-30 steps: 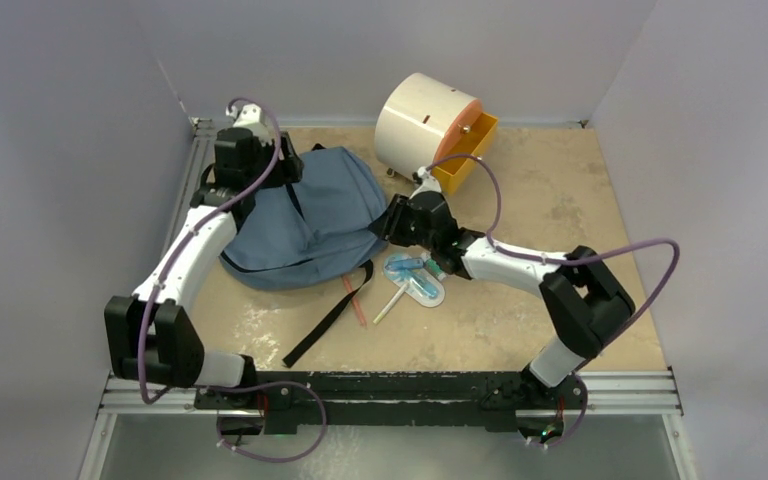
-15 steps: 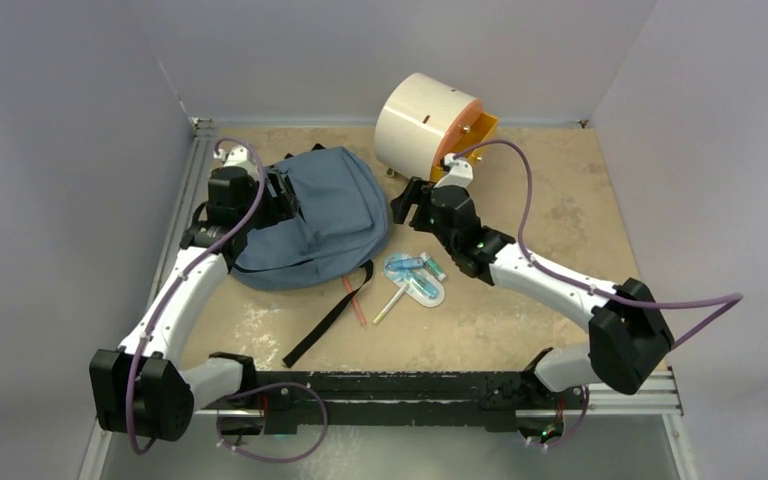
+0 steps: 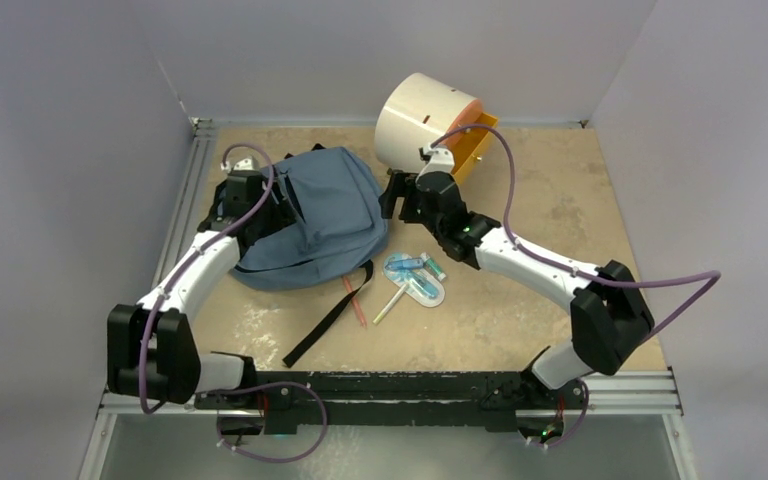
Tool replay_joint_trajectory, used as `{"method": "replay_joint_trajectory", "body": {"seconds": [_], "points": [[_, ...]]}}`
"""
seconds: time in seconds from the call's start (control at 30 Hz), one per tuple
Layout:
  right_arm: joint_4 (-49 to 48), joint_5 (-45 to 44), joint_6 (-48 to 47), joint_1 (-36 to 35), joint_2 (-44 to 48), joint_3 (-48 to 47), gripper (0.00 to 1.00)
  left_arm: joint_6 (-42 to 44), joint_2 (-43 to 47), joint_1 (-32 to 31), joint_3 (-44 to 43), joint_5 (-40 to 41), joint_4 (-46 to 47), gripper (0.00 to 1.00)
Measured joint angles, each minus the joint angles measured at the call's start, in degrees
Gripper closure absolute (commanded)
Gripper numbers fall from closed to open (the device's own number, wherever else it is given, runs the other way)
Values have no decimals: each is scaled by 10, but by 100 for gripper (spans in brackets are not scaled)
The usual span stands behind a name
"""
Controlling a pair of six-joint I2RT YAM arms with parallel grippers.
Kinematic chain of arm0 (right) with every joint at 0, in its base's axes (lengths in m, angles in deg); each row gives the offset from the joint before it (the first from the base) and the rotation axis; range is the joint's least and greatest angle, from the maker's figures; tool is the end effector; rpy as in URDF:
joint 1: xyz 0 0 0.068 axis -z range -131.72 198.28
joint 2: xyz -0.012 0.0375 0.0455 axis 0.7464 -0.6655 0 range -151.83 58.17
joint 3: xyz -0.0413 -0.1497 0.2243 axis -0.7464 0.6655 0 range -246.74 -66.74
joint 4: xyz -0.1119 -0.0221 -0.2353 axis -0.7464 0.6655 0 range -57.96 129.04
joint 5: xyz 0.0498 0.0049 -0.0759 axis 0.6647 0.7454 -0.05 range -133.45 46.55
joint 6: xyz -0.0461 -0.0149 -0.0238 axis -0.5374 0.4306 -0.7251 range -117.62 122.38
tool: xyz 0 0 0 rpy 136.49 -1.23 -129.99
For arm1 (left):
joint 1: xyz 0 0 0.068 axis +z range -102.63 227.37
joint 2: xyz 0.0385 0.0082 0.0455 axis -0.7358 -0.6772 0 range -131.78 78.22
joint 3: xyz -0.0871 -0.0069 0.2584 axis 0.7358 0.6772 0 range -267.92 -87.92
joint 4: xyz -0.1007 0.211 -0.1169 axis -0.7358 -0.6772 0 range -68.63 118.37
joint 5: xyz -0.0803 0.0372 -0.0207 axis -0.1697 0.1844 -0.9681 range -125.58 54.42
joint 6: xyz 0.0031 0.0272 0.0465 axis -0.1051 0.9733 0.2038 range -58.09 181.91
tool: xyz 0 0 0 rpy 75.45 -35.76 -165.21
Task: Pack the student bag
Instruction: Unzip the student bag at the center of the board.
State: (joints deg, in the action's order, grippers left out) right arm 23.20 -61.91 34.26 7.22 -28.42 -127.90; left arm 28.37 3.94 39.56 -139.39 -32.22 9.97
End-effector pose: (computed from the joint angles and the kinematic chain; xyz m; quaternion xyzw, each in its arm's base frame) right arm 0.2748 0.2245 0.2953 0.0322 0.7965 0.2473 0.5508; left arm 0.2776 -0.0360 0.2557 -0.2145 0.8848 -0.1208 0.3956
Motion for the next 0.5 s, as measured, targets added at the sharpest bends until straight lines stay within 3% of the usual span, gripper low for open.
{"method": "replay_joint_trajectory", "body": {"seconds": [0.17,0.5], "points": [[0,45,-7,0,-5,-3,19,-19,-30,0,0,11,14,39],[-5,107,-20,0,-5,-3,23,-49,-56,1,24,22,16,63]]}}
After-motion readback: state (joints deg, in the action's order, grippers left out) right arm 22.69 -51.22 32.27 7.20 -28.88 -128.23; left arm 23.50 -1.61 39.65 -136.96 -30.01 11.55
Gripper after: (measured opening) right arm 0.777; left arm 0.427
